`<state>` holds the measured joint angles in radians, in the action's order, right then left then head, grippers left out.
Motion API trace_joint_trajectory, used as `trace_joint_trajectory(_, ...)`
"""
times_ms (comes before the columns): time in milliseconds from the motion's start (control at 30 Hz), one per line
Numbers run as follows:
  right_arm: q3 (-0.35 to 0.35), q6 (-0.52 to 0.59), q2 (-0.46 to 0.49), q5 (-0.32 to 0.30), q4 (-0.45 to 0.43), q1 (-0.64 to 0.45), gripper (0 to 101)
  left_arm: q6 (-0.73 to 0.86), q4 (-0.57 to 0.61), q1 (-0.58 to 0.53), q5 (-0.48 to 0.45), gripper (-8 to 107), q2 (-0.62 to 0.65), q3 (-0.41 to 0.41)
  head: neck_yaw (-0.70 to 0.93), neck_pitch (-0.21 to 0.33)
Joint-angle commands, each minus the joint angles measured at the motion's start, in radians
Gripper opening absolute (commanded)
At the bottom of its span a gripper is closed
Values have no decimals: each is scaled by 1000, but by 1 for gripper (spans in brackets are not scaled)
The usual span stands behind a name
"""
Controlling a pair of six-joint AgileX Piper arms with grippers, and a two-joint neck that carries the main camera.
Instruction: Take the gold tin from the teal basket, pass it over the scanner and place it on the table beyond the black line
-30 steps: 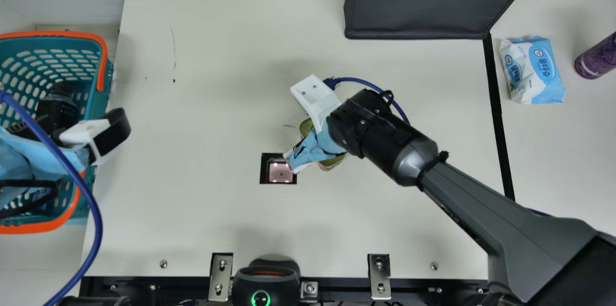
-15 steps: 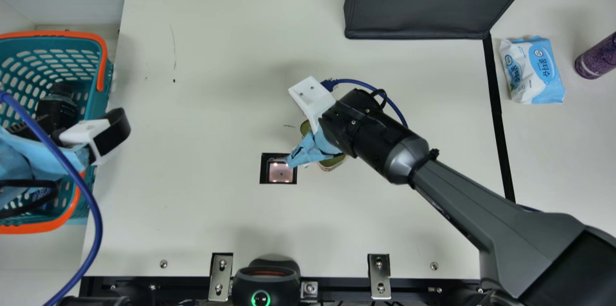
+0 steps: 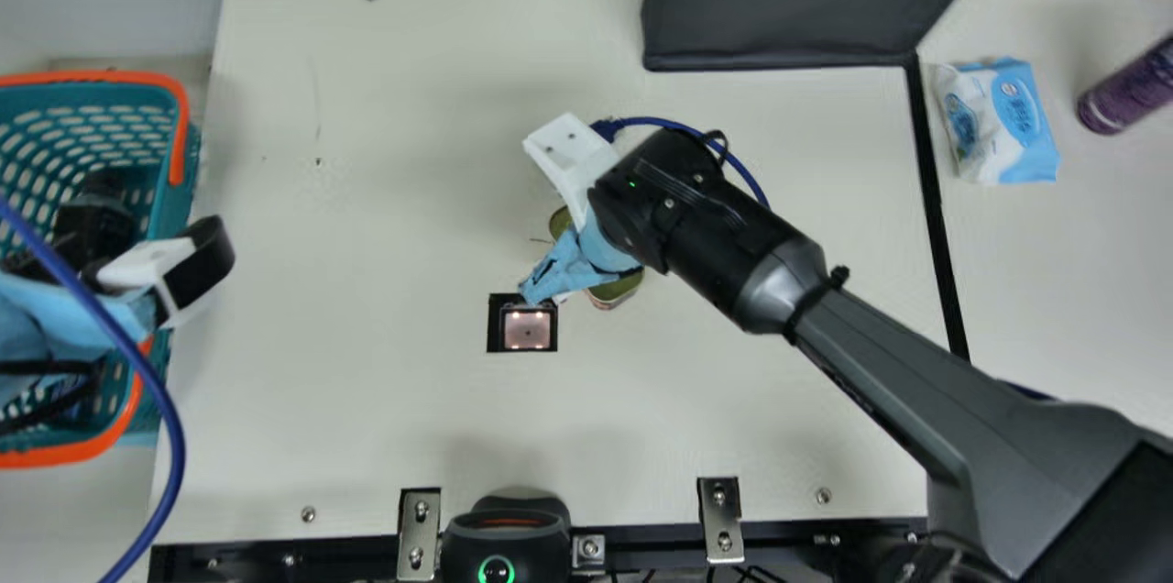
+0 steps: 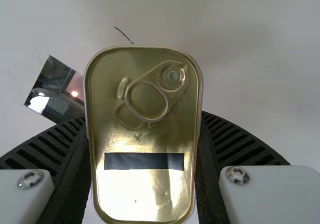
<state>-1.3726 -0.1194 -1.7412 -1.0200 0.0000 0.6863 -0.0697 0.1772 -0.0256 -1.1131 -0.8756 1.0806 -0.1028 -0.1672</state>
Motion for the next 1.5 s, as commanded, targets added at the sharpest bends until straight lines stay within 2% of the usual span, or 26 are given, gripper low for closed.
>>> trace_joint_trajectory(0, 4, 5, 7, -5, -4, -19, 0, 0, 0, 0, 0, 90, 0, 0, -88, 29)
trace_joint_trajectory(267, 101, 62, 85, 8, 18, -169, 0, 0, 0, 0, 0, 90, 0, 0, -274, 29)
trace_joint_trajectory(567, 242, 186, 199, 28, 40, -438, 0, 0, 0, 0, 0, 90, 0, 0, -274, 29)
trace_joint_trajectory(800, 306, 318, 253, 33, 48, -691, 0, 0, 0, 0, 0, 90, 0, 0, -274, 29)
trace_joint_trajectory(967, 313, 408, 258, 35, 50, -863, 0, 0, 0, 0, 0, 90, 0, 0, -274, 29)
trace_joint_trajectory(1167, 287, 503, 231, 39, 47, -1046, 0, 0, 0, 0, 0, 90, 0, 0, -274, 29)
trace_joint_trajectory(1467, 221, 611, 159, 57, 43, -1246, 0, 0, 0, 0, 0, 90, 0, 0, -274, 29)
